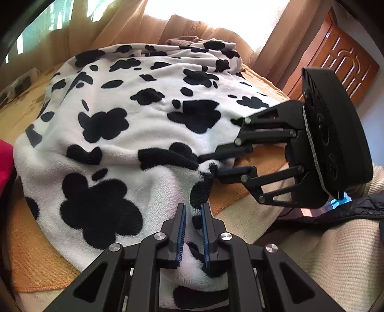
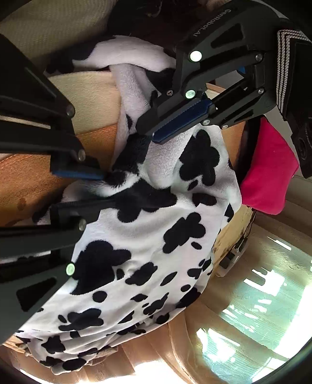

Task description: Fold clothes

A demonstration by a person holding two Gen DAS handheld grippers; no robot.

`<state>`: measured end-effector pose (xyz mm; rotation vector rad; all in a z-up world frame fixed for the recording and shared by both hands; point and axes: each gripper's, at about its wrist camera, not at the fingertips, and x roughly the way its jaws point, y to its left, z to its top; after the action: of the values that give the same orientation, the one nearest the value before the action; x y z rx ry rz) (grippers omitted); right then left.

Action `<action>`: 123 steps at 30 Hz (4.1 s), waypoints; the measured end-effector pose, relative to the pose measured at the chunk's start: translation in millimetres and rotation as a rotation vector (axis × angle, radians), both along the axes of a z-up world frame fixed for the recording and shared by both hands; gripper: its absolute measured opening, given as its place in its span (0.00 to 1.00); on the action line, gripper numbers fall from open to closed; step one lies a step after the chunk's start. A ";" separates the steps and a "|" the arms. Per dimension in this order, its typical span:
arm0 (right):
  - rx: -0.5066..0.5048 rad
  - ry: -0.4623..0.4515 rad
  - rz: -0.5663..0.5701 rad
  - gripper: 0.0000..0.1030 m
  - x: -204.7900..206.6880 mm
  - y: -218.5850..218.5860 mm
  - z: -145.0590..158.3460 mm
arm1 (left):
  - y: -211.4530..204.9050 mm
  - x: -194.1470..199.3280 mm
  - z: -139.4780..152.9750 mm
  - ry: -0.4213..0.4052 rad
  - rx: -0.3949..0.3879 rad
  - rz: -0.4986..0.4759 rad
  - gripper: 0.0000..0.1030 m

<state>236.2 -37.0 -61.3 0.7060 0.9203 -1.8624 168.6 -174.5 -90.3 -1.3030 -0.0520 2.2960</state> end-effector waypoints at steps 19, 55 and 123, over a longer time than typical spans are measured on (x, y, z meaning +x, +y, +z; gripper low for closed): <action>-0.204 0.205 -0.375 0.90 52.4 119.7 39.5 | 20.0 -72.8 -27.2 -0.017 0.013 0.013 0.13; 0.050 0.105 -0.747 0.19 32.4 239.6 12.9 | 30.3 -63.1 -26.1 -0.192 0.134 -0.126 0.13; -0.213 -0.091 -0.804 0.90 -288.9 247.5 86.3 | -129.9 -292.4 -17.4 -0.101 0.188 0.610 0.04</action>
<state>-52.8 210.5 25.0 1.1191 0.3730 -2.5437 -123.7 -304.4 -107.7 -1.4426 -0.7771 2.6201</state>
